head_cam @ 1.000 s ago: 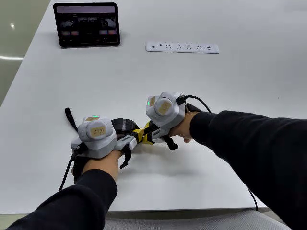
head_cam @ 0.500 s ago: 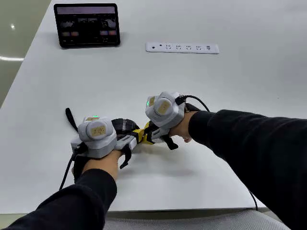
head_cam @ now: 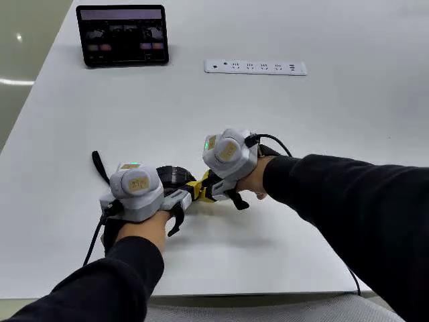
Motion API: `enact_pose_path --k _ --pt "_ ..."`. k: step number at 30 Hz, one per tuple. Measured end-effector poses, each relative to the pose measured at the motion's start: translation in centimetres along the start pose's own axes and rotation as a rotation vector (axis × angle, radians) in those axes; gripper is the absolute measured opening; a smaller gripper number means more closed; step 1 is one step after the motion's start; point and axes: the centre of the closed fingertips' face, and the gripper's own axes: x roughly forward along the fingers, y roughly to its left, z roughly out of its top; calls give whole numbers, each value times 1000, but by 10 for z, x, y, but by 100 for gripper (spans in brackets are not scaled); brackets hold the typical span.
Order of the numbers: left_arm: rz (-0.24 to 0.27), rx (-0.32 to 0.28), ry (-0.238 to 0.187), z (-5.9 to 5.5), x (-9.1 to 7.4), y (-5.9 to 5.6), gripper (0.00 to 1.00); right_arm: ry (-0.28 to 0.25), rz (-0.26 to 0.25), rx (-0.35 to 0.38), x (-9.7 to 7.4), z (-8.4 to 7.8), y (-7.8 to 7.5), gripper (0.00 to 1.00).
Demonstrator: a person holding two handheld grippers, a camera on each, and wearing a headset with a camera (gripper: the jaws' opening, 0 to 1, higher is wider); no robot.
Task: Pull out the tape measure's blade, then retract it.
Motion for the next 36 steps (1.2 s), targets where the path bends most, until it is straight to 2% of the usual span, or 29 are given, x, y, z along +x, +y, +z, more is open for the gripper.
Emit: enact_pose_path --k 5,7,8,9,12,16,19,21,23,24,26,29,31,33,35,36 --pt "-13 5 16 -1 0 0 61 1 -2 6 0 -1 0 12" --pt "-23 34 17 0 0 -1 61 -1 0 2 0 0 0 12" --pt "-22 61 12 2 0 -1 61 -2 -2 1 0 -1 0 12" --pt "-9 61 12 2 -1 1 63 -2 -8 8 -1 -1 0 12" --pt "1 52 24 2 -4 9 73 -9 -14 27 -2 -2 0 14" --pt "3 53 27 5 -8 18 87 -34 -43 60 -9 -3 -6 26" --pt "-39 76 23 8 -8 17 99 -54 -56 70 -17 -3 -8 30" --pt "-63 83 14 10 -12 18 100 -60 -69 81 -24 -5 -11 37" --pt "-102 63 56 6 -15 15 100 -73 -95 92 -32 -7 -15 43" --pt "-157 57 39 10 -16 8 100 -87 -109 97 -37 -7 -18 48" --pt "-170 126 21 16 -22 9 100 -107 -132 99 -47 -9 -22 55" --pt "-198 126 3 25 -31 8 100 -164 -154 113 -64 -8 -24 62" --pt "-229 155 -17 33 -38 7 100 -172 -165 129 -75 -13 -25 70" --pt "-243 215 -15 37 -43 8 100 -198 -231 113 -88 -15 -33 78" --pt "-264 253 -24 41 -49 10 100 -202 -197 201 -100 -22 -23 79" --pt "-274 263 -10 40 -53 11 100 -208 -217 199 -108 -26 -25 79"
